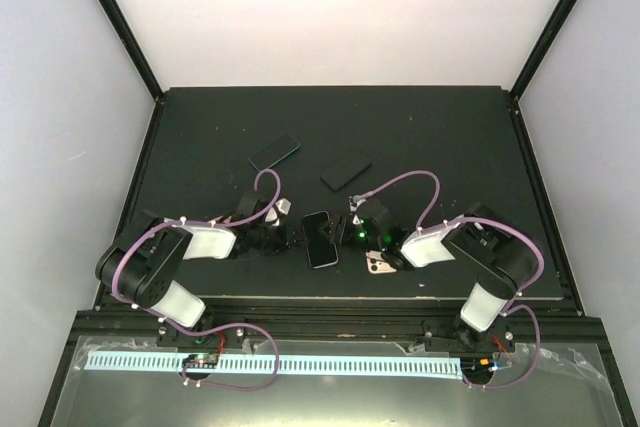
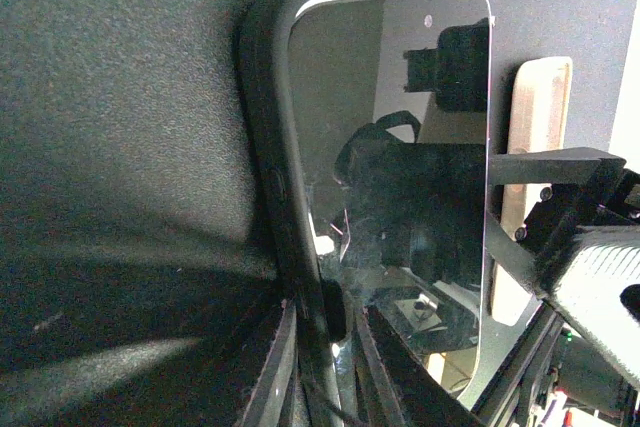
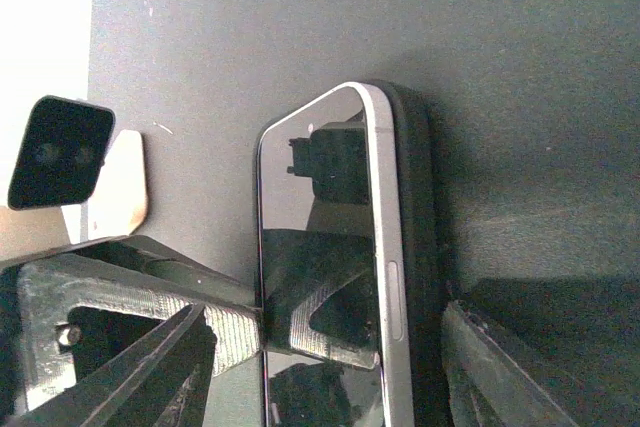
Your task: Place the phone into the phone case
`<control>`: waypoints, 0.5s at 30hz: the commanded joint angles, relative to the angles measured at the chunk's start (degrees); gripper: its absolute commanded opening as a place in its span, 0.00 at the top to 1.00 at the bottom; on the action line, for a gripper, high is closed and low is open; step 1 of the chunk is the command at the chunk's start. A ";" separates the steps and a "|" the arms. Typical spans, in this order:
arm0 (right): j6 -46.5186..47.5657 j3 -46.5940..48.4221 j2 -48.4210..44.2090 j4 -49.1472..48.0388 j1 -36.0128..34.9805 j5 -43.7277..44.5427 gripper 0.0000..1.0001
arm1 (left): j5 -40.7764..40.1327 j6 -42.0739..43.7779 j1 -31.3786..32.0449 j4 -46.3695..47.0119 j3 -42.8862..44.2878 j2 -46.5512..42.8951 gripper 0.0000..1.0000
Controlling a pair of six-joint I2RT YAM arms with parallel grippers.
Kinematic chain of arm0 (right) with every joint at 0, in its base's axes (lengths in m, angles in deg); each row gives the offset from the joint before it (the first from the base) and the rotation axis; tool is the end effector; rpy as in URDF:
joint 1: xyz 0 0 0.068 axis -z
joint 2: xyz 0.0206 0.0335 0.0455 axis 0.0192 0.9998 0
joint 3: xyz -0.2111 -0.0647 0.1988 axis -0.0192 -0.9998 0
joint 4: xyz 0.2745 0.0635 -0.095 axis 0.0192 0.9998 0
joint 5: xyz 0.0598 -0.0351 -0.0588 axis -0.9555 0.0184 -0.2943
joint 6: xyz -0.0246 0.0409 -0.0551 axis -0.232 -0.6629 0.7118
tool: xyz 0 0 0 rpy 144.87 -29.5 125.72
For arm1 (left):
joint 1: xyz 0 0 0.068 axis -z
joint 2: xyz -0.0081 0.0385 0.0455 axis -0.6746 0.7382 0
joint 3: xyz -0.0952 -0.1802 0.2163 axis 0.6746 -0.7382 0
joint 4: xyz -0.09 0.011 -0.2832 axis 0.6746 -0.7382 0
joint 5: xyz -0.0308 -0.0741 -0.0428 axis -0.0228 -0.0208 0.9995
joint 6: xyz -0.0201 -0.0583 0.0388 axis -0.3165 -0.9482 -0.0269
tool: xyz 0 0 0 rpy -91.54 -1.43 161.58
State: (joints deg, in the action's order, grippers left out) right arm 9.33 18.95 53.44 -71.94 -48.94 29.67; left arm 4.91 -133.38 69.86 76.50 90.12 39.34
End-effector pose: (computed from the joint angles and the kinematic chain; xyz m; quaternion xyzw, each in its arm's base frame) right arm 0.2152 0.2566 0.0902 0.0449 0.8839 0.4239 0.1923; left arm 0.2233 -0.1541 0.0812 -0.0463 0.9054 -0.4118 0.0925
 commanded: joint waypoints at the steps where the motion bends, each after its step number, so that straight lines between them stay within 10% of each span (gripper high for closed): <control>1: -6.67 -2.45 2.01 -12.04 0.41 -6.40 0.37 | -1.36 -0.13 0.50 -3.31 -2.18 1.83 0.82; 15: -13.76 -4.23 3.83 -25.44 0.74 -11.64 0.38 | -6.67 1.53 0.08 -10.83 -1.99 -2.01 0.81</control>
State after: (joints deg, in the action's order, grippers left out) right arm -1.60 14.01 56.92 -87.41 -47.34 23.57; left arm 2.35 -133.25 69.86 73.09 89.40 36.46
